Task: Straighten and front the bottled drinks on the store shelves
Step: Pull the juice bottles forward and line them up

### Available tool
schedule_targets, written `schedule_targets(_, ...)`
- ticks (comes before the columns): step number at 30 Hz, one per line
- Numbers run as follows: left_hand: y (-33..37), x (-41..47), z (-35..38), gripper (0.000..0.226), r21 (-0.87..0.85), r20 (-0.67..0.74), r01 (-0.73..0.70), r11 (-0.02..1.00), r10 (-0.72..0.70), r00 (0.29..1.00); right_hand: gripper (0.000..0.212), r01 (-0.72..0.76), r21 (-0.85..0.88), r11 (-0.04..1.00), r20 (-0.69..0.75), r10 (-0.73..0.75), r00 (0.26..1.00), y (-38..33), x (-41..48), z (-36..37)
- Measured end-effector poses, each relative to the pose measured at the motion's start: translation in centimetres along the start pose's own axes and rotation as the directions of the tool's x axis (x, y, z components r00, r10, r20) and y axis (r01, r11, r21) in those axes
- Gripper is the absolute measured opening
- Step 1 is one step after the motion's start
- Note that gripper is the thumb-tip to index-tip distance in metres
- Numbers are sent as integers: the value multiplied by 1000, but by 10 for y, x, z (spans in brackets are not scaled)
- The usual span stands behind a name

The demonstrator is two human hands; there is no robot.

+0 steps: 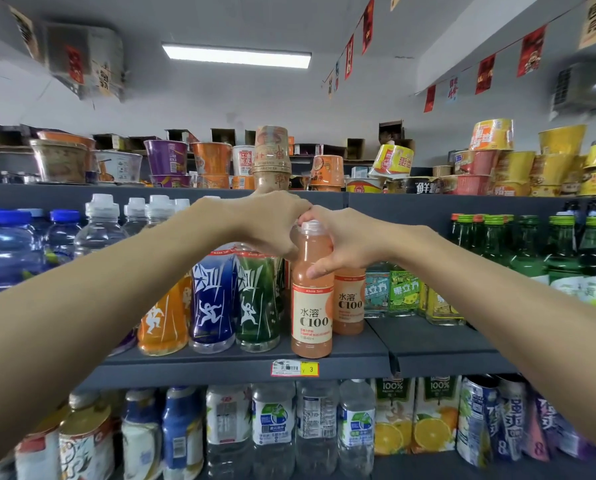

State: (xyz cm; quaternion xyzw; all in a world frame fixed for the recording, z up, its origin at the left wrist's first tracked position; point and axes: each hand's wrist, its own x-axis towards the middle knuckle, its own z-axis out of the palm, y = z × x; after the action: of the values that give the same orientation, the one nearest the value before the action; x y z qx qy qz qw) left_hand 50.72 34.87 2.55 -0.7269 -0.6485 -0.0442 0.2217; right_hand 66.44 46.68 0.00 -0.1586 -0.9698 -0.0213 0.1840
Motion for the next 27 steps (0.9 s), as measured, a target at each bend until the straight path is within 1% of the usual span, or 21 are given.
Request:
schedule_targets(3,1,2,5,91,117,-2,-15,993,15,1000,113,-47,21,999,-40,48,998,-3,0,3)
schedule_targets(7,3,3,8,98,235,-79,-14,972,33,996,106,-73,40,997,-105,77,991,-3,-5,8)
schedule_targets(11,7,-1,16,114,341,-65,17,940,6,998,106,-106,90,990,-146,119,982,-4,-5,14)
schedule_targets(14,12,-6,25,114,354,-89,28,935,4,996,103,-125,118,985,-164,143,976,-2,-7,18)
schedule_targets(16,15,-8,29,116,363,-114,48,931,-6,993,98,-125,171,977,-176,155,972,2,-9,20)
schedule_targets(19,20,-9,33,129,334,-140,70,940,-24,990,87,-128,245,961,-164,171,971,11,-14,19)
schedule_targets(21,23,-8,38,136,333,-149,55,941,-5,989,76,-117,207,971,-218,162,962,20,-17,18)
schedule_targets(22,24,-7,40,138,343,-149,47,938,5,989,70,-114,154,982,-281,154,947,24,-19,18)
schedule_targets(24,26,-5,46,142,365,-149,43,930,13,989,65,-140,-10,990,-408,123,904,33,-22,19)
schedule_targets(25,27,-4,48,143,370,-148,46,928,10,989,67,-161,-89,983,-439,106,892,36,-22,20)
schedule_targets(27,28,-3,52,143,368,-149,57,928,-2,989,83,-192,-176,965,-424,102,900,44,-21,24)
